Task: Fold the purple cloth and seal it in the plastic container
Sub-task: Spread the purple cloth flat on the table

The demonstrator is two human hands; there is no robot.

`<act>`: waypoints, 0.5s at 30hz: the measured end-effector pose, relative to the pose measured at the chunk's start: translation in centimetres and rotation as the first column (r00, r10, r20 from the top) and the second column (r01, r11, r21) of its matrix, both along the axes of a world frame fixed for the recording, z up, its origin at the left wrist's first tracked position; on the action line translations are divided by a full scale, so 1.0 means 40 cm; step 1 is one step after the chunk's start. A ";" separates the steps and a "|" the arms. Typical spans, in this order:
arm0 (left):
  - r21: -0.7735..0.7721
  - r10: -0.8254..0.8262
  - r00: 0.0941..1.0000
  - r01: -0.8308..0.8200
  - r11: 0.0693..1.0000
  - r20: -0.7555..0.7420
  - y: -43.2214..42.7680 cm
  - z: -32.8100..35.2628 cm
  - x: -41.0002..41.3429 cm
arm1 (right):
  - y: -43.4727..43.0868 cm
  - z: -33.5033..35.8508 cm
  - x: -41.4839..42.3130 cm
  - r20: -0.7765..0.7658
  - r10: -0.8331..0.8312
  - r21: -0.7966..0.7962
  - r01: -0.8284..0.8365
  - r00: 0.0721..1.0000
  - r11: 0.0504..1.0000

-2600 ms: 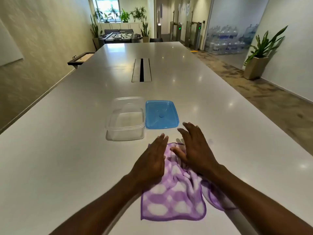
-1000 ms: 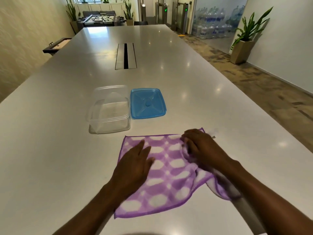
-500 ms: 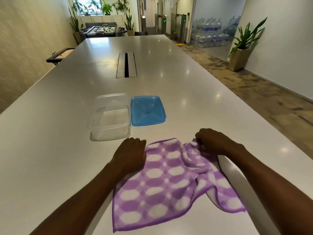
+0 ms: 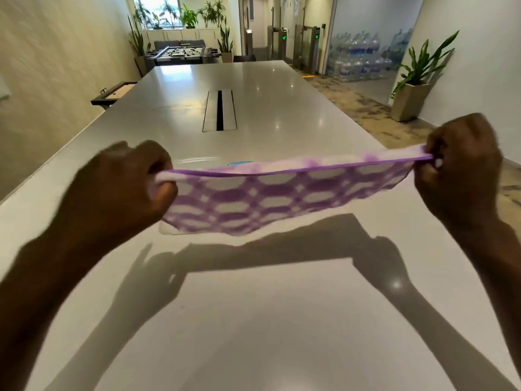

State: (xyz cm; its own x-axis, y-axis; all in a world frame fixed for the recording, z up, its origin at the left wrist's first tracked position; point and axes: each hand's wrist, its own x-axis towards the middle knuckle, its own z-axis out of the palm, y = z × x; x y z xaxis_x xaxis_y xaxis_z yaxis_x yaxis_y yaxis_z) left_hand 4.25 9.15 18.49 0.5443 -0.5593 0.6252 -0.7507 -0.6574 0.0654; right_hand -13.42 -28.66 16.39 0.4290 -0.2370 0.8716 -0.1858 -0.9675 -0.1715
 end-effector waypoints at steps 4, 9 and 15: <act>0.127 -0.129 0.991 0.125 0.984 0.028 0.078 -0.004 -0.057 | 0.022 -0.036 -0.077 -0.108 0.090 -0.048 -0.096 0.990 0.994; 0.377 -0.172 0.956 0.254 0.891 -0.236 0.130 -0.183 -0.157 | 0.049 -0.204 -0.139 -0.707 0.163 0.118 -0.112 0.688 0.987; 0.493 0.232 0.790 0.100 0.864 -0.567 0.123 -0.289 -0.223 | 0.130 -0.273 -0.171 -0.971 0.130 0.106 -0.128 0.200 0.986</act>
